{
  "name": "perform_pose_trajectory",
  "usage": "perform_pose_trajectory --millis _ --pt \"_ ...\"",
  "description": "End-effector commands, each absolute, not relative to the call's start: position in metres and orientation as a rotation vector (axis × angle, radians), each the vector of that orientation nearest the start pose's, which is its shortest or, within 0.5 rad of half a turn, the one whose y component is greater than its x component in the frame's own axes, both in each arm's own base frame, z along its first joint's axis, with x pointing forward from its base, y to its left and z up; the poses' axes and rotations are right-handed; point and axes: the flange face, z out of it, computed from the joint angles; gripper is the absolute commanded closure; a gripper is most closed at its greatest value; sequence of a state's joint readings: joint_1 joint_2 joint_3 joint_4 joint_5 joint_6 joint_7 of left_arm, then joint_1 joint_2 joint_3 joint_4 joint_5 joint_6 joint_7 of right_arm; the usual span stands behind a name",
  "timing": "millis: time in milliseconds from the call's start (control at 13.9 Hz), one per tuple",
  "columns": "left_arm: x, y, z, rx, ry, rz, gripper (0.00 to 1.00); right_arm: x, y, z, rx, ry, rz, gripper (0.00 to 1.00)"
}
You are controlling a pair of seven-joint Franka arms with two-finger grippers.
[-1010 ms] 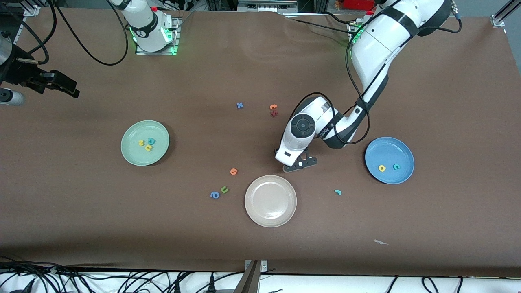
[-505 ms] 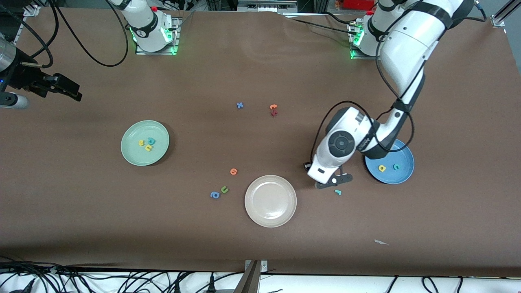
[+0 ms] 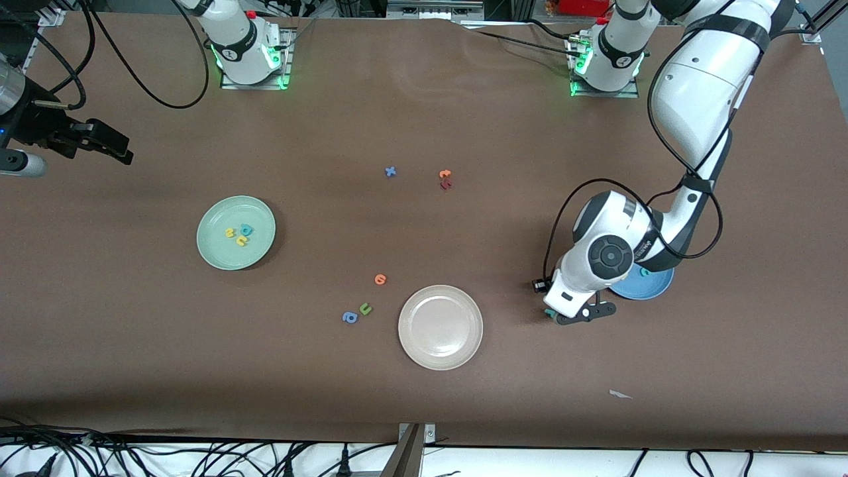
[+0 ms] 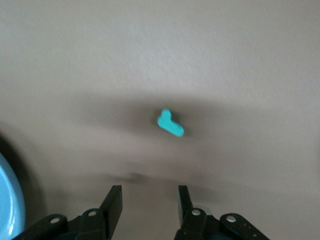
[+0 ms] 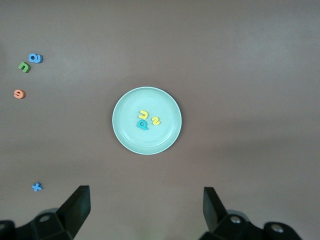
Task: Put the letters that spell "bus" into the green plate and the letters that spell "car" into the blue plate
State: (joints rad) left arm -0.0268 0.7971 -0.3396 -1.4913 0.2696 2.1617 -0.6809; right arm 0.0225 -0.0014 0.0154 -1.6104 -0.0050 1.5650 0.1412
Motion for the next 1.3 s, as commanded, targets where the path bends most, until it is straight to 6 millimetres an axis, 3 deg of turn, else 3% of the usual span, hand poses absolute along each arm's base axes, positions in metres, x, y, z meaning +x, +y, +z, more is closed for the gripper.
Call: perform_pose_trajectory --millis 0,144,361,721,1226 --pt "0.699 -0.209 0.204 -3.134 -0.385 0.088 0.32 0.554 0.02 0.612 -3.15 0.138 0.059 0.0" --pt "0.712 -0.213 0.199 -3.152 -0.417 0.063 0.24 0.553 0.02 0.612 -3.149 0.138 0.064 0.0" --pt "0.721 -0.216 0.189 -3.169 -0.446 0.034 0.25 0.553 0.022 0.612 -3.15 0.135 0.061 0.0" --pt "0.719 -0.211 0.173 -3.172 -0.451 0.051 0.48 0.553 0.021 0.612 -3.147 0.14 0.067 0.0" --pt "0.721 -0.203 0.171 -3.167 -0.447 0.051 0.59 0.552 0.02 0.613 -3.148 0.14 0.071 0.0"
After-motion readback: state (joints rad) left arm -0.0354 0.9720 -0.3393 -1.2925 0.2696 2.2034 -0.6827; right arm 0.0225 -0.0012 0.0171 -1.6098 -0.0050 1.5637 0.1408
